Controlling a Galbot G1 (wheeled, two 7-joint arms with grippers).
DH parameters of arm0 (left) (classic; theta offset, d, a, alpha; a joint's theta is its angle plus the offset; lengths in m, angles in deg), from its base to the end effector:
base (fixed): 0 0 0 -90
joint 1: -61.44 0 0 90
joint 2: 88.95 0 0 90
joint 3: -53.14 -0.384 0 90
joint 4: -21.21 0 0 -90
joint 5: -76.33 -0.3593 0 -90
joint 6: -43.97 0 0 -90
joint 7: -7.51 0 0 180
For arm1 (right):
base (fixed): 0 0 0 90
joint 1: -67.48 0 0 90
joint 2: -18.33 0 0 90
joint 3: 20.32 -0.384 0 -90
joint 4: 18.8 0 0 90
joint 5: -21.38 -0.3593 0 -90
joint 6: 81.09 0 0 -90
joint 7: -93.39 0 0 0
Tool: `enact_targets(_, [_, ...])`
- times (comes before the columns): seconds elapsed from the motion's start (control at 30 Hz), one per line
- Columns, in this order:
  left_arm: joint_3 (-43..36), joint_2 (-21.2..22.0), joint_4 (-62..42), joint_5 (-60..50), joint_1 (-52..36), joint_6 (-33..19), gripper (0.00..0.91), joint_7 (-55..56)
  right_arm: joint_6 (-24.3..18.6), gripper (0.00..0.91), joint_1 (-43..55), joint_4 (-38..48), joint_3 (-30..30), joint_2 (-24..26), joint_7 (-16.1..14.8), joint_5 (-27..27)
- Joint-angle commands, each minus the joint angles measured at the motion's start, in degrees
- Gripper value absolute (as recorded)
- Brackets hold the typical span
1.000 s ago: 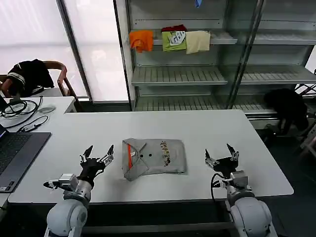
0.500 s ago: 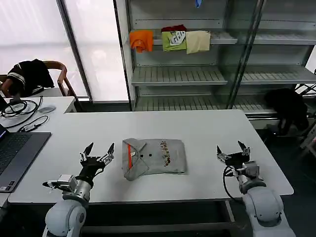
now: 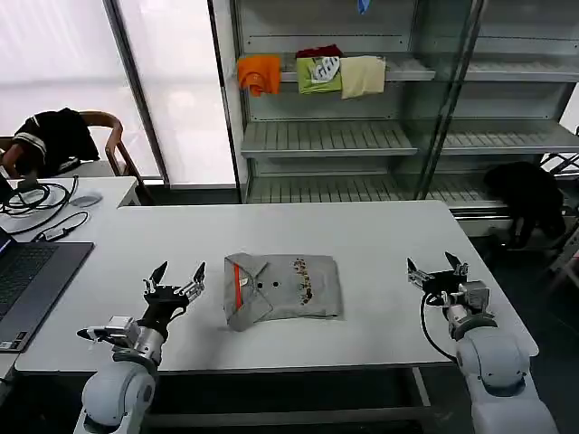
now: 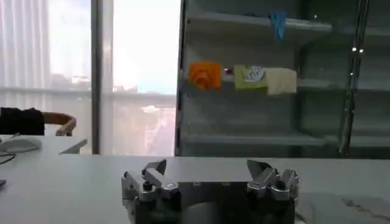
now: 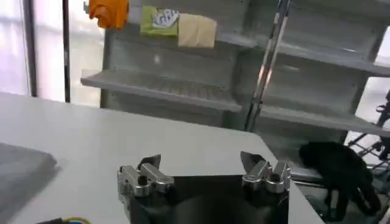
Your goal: Fold and organize the clothes.
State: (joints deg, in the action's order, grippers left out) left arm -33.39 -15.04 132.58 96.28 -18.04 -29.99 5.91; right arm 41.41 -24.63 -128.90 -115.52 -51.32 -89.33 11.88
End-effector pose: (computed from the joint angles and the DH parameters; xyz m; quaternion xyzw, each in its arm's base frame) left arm 0.2850 0.0896 -0.2945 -0.0443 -0.9977 0.0267 0.0447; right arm 0.3272 -0.1193 -0.2458 -0.0013 -0.9880 0.0949 0.1215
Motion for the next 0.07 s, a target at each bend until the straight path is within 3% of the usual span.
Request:
enact_targets(0.03, [-0.2,-1.0,-1.6,0.1,-0.2,-1.5,0.907,0.2,0.1,0.907,0.8,1.1,-1.2,1.2,-2.7,-2.3])
enact_targets(0.07, [-0.2,-1.1,-1.7,0.2,-0.2,-2.0,0.907,0.1,-1.0,0.907,0.5,1.0,-1.2,1.3,-2.8,-2.6])
